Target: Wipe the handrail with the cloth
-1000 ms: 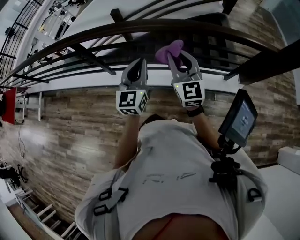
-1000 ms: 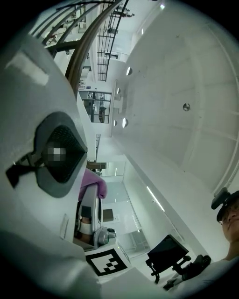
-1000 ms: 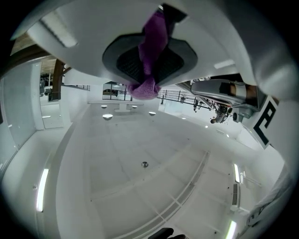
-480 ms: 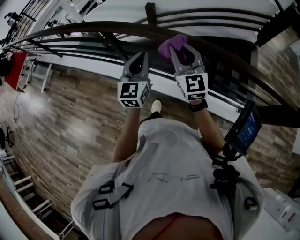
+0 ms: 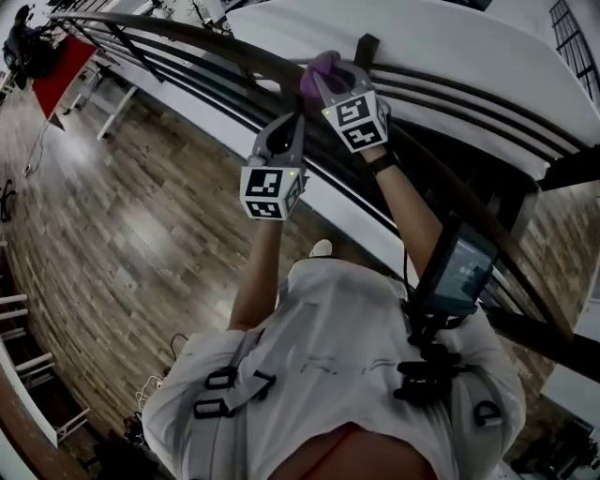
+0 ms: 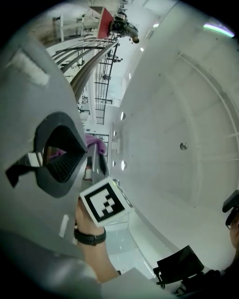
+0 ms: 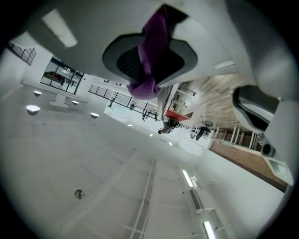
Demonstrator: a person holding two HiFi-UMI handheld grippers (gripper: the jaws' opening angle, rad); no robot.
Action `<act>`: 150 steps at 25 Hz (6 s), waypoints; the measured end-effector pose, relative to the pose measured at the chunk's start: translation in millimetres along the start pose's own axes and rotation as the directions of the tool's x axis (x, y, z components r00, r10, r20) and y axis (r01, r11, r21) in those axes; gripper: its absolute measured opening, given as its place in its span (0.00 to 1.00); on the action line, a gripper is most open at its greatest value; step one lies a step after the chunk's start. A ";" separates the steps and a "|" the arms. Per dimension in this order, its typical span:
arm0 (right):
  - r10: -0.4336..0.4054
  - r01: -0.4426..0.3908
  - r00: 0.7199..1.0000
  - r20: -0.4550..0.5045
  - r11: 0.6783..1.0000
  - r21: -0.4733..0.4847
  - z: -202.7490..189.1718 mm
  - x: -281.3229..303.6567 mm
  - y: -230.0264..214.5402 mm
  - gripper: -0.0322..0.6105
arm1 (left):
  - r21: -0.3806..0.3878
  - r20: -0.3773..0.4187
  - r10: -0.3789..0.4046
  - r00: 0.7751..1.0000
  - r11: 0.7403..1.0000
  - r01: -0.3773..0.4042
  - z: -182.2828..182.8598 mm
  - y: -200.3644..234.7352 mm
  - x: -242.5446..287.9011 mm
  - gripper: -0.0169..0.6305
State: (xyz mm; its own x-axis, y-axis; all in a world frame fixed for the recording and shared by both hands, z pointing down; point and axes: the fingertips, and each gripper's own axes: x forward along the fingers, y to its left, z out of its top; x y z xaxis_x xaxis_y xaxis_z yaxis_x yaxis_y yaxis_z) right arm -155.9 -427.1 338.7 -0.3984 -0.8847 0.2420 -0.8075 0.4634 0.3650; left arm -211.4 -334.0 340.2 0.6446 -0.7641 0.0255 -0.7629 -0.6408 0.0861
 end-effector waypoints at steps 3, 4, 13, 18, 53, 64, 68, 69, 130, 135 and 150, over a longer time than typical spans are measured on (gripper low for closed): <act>0.097 -0.105 0.990 -0.107 0.992 -0.072 -18.1 57.3 14.9 0.16 | -0.027 0.007 0.041 0.999 0.999 -0.041 -2.7 15.1 -3.6 0.03; 0.121 -0.136 0.982 -0.148 0.987 -0.090 -26.9 72.0 17.7 0.16 | -0.035 0.007 0.053 0.999 0.998 -0.052 -3.8 17.3 -3.6 0.03; 0.278 -0.325 0.903 -0.327 0.940 -0.098 -78.6 104.6 37.7 0.14 | -0.074 -0.061 0.092 0.994 0.993 -0.096 -31.9 15.4 -0.6 0.03; 0.319 -0.365 0.875 -0.364 0.929 -0.061 -90.4 83.1 31.2 0.14 | -0.070 -0.096 0.069 0.993 0.995 -0.076 -45.2 -2.1 6.2 0.03; 0.138 -0.178 0.874 -0.466 0.983 -0.044 -198.3 -244.3 -29.0 0.14 | 0.033 -0.127 -0.297 0.947 0.952 0.303 -36.5 -228.8 56.0 0.03; -0.076 0.102 0.852 -0.518 0.994 0.023 -242.6 -377.6 -62.9 0.14 | 0.048 -0.162 -0.529 0.833 0.839 0.542 -41.3 -347.6 64.7 0.03; -0.165 0.214 0.822 -0.545 0.976 0.027 -257.7 -423.6 -77.5 0.14 | 0.044 -0.164 -0.619 0.768 0.774 0.632 -42.4 -395.9 64.1 0.03; -0.186 0.240 0.814 -0.551 0.970 0.027 -261.7 -434.6 -81.2 0.14 | 0.044 -0.165 -0.638 0.752 0.757 0.652 -43.2 -408.4 63.9 0.03; -0.849 0.927 0.375 -0.372 0.335 0.171 -333.5 -842.3 -301.6 0.14 | -0.030 -0.066 -0.880 0.471 0.473 0.880 -35.4 -708.4 11.5 0.03; -0.670 0.657 0.731 -0.133 0.638 0.402 -243.9 -597.6 -263.0 0.14 | -0.020 -0.082 -0.720 0.689 0.693 0.721 -30.3 -542.1 41.4 0.03; 0.089 -0.141 0.981 0.174 0.937 0.320 -79.8 -183.8 4.4 0.15 | -0.026 -0.102 0.047 0.994 0.998 -0.049 -48.6 -97.9 -20.2 0.03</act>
State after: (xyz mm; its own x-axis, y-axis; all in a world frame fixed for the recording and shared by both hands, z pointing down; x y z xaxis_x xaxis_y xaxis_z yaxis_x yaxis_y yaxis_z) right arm -51.5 -258.5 367.6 -0.5380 -0.8353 0.1131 -0.8393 0.5433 0.0202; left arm -147.3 -252.2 379.7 0.6101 -0.7815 0.1306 -0.7923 -0.6000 0.1103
